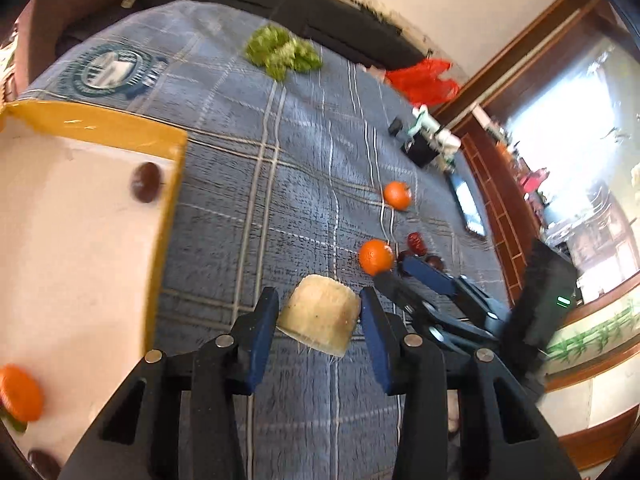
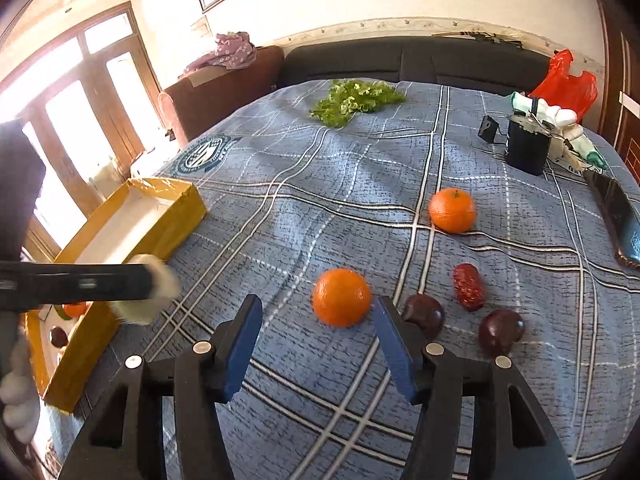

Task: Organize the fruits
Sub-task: 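Carry the white cube to the tray with the left gripper and release it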

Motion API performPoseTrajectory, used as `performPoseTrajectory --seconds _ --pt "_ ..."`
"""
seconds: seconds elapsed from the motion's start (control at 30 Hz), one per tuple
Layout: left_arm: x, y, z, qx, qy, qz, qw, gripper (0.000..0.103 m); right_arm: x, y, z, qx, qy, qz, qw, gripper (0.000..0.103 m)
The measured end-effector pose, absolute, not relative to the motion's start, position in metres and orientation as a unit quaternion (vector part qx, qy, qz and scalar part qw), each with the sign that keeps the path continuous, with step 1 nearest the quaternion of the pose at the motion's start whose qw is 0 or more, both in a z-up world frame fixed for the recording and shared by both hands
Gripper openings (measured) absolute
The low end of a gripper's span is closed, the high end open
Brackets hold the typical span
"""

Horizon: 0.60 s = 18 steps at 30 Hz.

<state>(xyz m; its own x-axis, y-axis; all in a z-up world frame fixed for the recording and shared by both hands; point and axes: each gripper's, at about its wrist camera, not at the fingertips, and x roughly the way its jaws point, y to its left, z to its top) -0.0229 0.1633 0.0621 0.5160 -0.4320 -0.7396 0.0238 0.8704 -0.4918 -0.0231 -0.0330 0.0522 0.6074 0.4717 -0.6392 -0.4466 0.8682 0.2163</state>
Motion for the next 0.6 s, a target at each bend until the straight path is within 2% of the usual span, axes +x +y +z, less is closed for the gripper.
performPoseTrajectory --seconds 0.17,0.23,0.27,0.4,0.47,0.6 --pt "-0.057 0.201 0.074 -0.281 0.438 -0.114 0.846 0.041 -0.014 -0.024 0.047 0.015 0.370 0.227 0.901 0.062" --pt "-0.067 0.214 0.075 -0.300 0.425 -0.102 0.848 0.041 -0.014 -0.021 0.047 0.016 0.373 0.219 0.901 0.052" --pt "-0.072 0.219 0.076 -0.304 0.423 -0.098 0.848 0.041 -0.014 -0.018 0.046 0.009 0.378 0.212 0.901 0.035" --pt "-0.095 0.246 0.084 -0.307 0.405 -0.067 0.859 0.041 -0.024 -0.012 0.050 0.012 0.387 0.211 0.898 0.029" --pt "-0.108 0.262 0.088 -0.313 0.391 -0.056 0.864 0.041 -0.035 -0.007 0.061 0.015 0.384 0.220 0.897 0.015" --pt "-0.132 0.297 0.086 -0.336 0.375 -0.035 0.864 0.041 -0.064 0.021 0.095 -0.012 0.354 0.244 0.903 0.015"
